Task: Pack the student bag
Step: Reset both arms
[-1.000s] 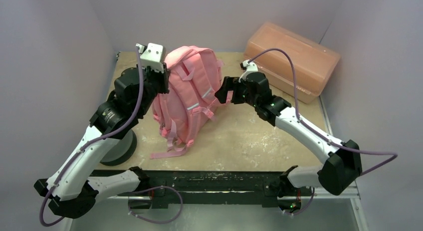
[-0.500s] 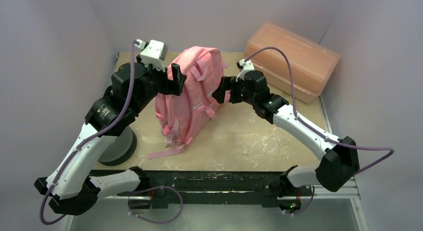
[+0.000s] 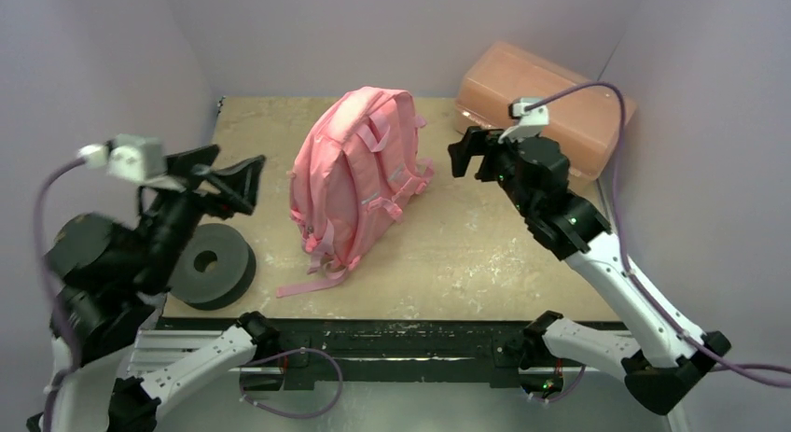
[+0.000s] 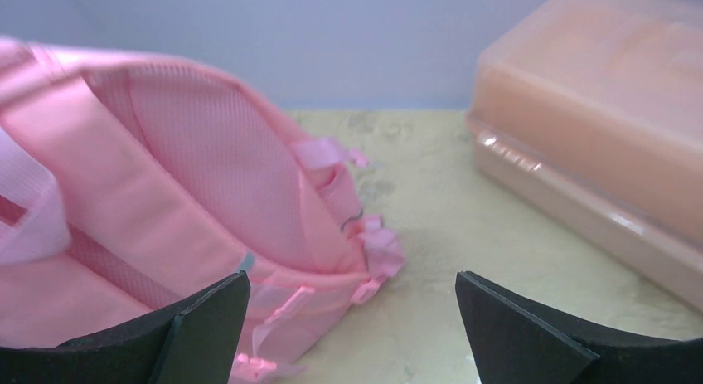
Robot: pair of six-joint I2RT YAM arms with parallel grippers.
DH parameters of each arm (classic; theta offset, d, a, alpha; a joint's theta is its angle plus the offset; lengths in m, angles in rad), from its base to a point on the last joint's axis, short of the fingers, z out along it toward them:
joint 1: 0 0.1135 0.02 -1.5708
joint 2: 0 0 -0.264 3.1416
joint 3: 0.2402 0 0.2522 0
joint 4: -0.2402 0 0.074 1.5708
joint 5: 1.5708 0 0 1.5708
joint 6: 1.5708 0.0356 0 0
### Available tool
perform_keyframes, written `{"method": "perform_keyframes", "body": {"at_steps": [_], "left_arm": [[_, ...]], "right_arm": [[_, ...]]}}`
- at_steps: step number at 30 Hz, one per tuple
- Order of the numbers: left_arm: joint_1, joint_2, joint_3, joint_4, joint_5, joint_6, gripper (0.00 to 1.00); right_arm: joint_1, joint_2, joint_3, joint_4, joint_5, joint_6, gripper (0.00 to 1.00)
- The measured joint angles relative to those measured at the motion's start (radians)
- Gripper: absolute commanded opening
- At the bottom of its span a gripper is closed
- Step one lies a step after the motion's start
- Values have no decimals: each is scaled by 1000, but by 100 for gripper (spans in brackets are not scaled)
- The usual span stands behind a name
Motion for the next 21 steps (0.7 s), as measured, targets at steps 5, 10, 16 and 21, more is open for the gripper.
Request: {"method": "perform_keyframes", "body": {"at_steps": [5,10,16,21], "left_arm": [[1,-204,-27,129,-40,46,97],[1,-228,-14,184,-40,73,98],[1,-217,-15,178,-40,88,98],[1,-217,-23,174,-44,87,98]], "right_arm": [[0,-132,78,-24,135,-42,99],[0,-269,92,-24,220,-72,99],[0,-388,96,-6,282,-100,99],[0,-429,87,25,301,-120,99]]}}
